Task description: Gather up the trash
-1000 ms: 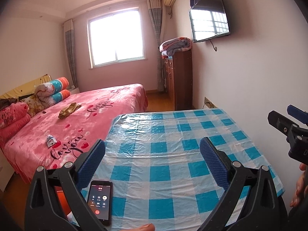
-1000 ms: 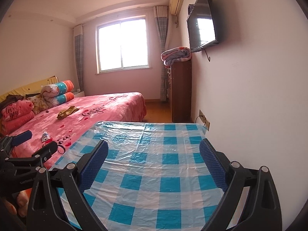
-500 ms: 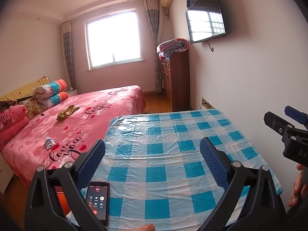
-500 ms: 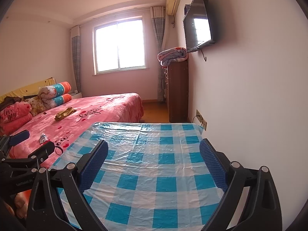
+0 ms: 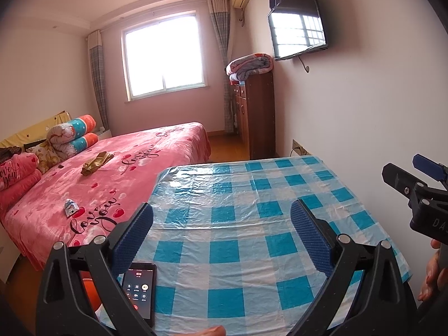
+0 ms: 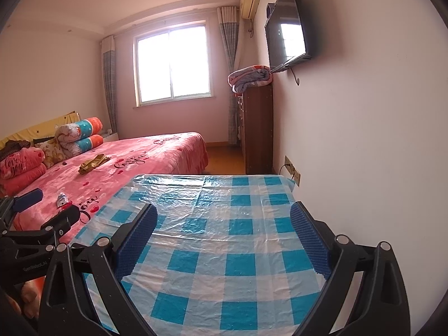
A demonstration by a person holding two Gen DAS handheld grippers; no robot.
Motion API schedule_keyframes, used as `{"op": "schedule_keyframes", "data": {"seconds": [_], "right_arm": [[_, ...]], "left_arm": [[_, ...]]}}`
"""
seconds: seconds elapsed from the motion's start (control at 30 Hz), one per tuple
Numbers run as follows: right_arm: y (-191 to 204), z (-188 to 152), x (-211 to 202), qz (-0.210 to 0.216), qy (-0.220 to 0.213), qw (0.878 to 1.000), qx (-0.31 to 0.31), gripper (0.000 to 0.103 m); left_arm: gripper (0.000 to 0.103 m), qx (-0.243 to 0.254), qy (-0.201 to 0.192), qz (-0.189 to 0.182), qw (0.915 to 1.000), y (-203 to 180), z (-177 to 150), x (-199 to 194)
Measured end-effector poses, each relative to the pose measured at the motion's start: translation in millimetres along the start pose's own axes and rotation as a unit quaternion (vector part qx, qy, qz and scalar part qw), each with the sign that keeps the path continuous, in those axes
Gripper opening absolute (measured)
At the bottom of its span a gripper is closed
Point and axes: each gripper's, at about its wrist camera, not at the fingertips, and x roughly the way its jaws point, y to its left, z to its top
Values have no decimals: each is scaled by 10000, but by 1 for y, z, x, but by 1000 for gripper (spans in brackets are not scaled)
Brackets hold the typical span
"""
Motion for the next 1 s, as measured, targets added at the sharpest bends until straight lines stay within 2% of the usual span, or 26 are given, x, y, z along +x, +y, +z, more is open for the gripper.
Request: {"op": "schedule_keyframes", "data": {"seconds": [0.37, 0.63, 0.8, 0.93, 1.0], "right_arm": [[-1, -11, 14, 48, 167, 9998, 23, 95], [-8, -25, 40, 101, 467, 9988, 126, 95], [-21, -43, 73, 48, 862, 9959, 285, 95], [-32, -63, 109, -137, 1316, 9907, 308, 95], [-38, -72, 125, -194, 1523, 9875, 365, 95]], "left_arm": [[99, 36, 140, -46, 9999, -6, -6, 15], [99, -34, 411, -196, 9990, -10, -13, 45], [99, -128, 1131, -239, 9932, -18, -29, 93], [99, -171, 1748, -22, 9845, -29, -50, 143], [99, -205, 1882, 56, 9819, -33, -57, 159]]}}
